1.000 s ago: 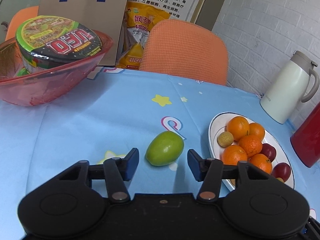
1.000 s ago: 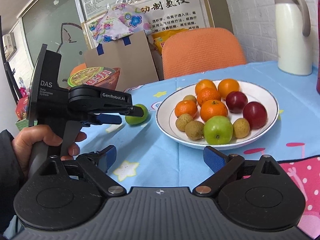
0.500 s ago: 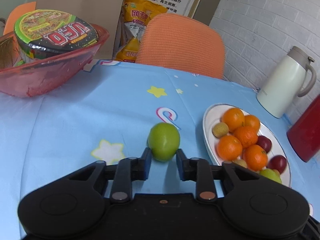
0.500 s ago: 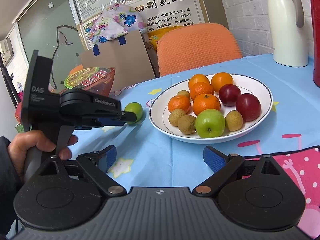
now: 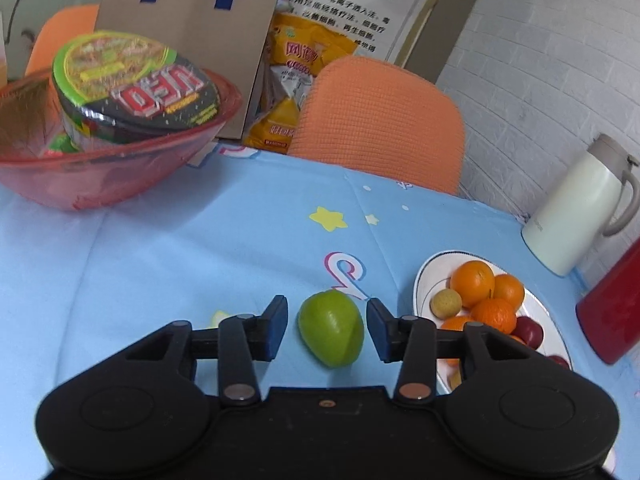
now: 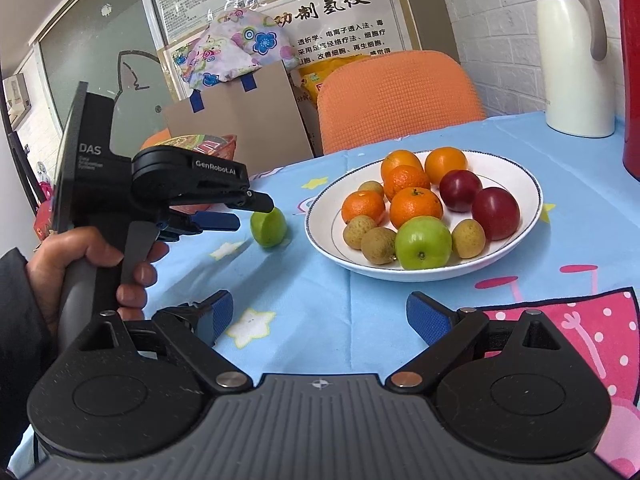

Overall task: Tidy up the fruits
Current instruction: 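Close the left tool around the green jujube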

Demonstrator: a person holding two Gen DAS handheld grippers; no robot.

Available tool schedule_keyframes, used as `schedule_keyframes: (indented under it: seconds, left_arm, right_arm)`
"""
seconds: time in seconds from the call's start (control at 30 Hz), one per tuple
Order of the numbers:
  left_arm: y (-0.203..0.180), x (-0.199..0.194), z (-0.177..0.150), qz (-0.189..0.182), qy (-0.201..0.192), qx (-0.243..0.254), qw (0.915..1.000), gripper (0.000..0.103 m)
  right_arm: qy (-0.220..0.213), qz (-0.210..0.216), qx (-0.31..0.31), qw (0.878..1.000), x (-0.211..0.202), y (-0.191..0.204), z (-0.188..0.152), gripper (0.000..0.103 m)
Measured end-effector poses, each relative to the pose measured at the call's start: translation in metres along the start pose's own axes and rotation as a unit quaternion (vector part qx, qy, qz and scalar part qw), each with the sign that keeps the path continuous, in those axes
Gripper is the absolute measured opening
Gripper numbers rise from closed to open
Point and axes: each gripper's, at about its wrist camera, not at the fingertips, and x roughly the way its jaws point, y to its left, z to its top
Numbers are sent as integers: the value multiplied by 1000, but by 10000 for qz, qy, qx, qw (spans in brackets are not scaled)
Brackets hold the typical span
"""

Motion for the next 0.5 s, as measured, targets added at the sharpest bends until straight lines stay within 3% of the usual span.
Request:
schedule_keyframes:
  seconds: [0.23,0.5]
  left_arm:
    - [10,11,0,-320,165,-388,9986,103]
    - [9,-22,-12,-392,246,-122,9989,100]
  right_arm:
    - [83,-84,114,9999,3,-8,-2,103]
    - [63,22,47,10000,-4,-2,-6,103]
